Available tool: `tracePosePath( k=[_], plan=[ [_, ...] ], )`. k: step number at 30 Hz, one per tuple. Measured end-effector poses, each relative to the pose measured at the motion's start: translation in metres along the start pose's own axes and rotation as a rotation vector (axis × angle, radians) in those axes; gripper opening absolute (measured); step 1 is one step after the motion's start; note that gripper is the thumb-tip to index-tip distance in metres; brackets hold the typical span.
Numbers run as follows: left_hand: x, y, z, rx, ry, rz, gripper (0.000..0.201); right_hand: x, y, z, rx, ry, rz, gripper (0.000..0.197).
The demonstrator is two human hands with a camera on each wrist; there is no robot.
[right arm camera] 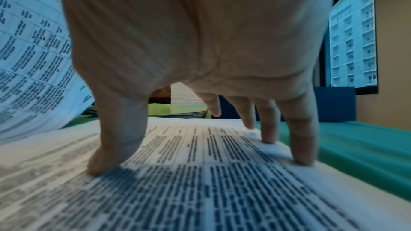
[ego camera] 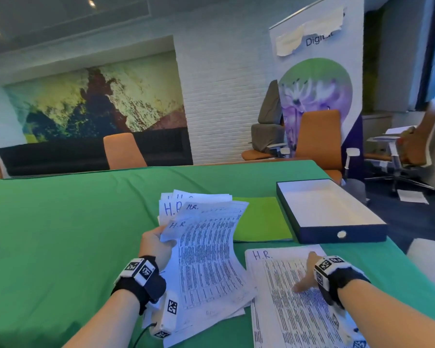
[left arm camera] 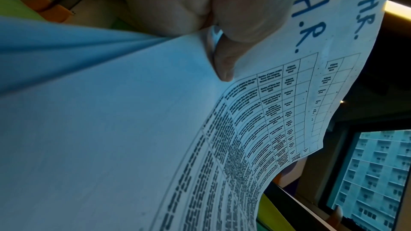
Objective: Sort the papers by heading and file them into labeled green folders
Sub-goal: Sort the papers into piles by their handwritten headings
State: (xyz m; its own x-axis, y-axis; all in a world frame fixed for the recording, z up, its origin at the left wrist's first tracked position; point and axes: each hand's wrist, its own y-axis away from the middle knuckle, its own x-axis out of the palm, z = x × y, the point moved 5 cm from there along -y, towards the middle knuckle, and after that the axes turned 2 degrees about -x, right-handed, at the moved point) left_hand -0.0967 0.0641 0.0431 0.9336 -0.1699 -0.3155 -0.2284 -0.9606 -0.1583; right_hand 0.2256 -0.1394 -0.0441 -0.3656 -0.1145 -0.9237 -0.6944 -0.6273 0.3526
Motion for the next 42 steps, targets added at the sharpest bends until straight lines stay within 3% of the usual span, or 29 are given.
tracePosePath(
  k=[4, 8, 10, 13, 19, 23, 29, 37, 42],
  plan=[
    [-0.003, 0.003, 0.001, -0.013, -0.018, -0.034, 0.052, -0.002, 0.004, -0.004, 0.016, -0.017, -0.025, 0.113],
    [-0.007, -0.003, 0.009, -0.018, -0.038, -0.081, 0.044, 0.003, 0.0, -0.012, 0.084, -0.033, -0.033, 0.137],
    [-0.005, -0.004, 0.011, -0.012, -0.065, -0.079, 0.039, 0.003, -0.001, -0.015, 0.081, -0.064, -0.043, 0.139],
    [0.002, -0.005, 0.012, -0.005, -0.12, -0.055, 0.037, -0.005, 0.001, -0.019, 0.089, -0.078, -0.084, 0.123],
    [0.008, -0.009, 0.005, 0.023, -0.179, -0.013, 0.034, -0.025, -0.003, -0.024, 0.019, -0.181, -0.213, 0.04],
    [0.008, -0.008, 0.004, 0.03, -0.158, -0.003, 0.036, -0.038, -0.001, -0.024, -0.045, -0.177, -0.307, 0.017],
    [-0.002, -0.01, 0.015, -0.015, -0.094, -0.01, 0.032, -0.07, 0.014, 0.003, -0.168, -0.195, -0.442, 0.029],
    [-0.019, -0.01, 0.032, -0.03, -0.086, -0.012, 0.02, -0.113, 0.027, 0.064, -0.556, -0.642, -0.581, 0.017],
    [-0.024, -0.016, 0.042, -0.071, 0.003, -0.035, 0.012, -0.126, 0.028, 0.08, -0.61, -0.747, -0.666, 0.014]
  ],
)
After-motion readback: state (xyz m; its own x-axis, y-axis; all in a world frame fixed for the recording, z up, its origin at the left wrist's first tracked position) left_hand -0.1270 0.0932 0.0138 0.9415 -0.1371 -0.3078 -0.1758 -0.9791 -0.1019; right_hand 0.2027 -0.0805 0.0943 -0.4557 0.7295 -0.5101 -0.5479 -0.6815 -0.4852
